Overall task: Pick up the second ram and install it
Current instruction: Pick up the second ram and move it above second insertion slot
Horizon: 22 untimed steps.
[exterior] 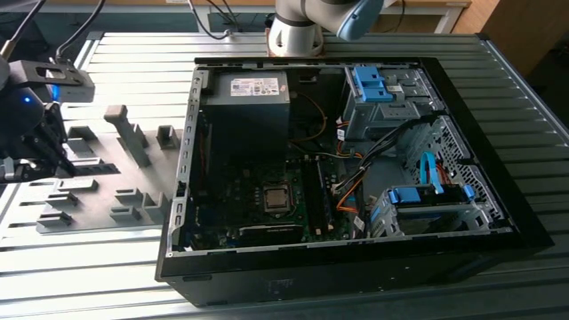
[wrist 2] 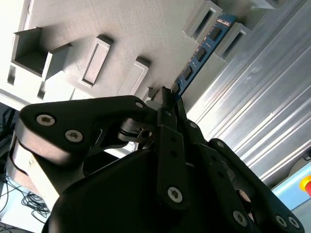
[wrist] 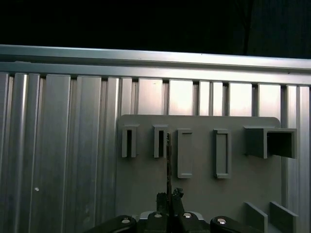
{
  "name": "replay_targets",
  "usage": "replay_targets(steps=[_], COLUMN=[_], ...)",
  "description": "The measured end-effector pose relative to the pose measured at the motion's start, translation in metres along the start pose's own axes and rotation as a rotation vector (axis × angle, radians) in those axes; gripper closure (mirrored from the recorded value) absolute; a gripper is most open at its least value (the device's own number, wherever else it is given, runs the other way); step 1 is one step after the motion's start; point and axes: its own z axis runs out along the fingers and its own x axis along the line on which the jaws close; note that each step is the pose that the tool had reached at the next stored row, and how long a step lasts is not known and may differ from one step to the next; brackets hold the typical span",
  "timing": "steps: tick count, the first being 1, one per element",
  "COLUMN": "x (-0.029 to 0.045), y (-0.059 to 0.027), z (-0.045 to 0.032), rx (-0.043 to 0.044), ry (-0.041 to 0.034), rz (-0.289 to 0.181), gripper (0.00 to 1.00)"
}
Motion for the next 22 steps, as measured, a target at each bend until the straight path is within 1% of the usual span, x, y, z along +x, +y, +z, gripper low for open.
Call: replay_targets(steps=[7,22], x=[-0.0002,-0.0006], y=[0.0001,0.0004], z=[-0.0037,-0.0141], rx=[-0.0001,-0.0001], ry=[0.0,0.0001], rz=[0.0,0.0], gripper=[0.86,0.86])
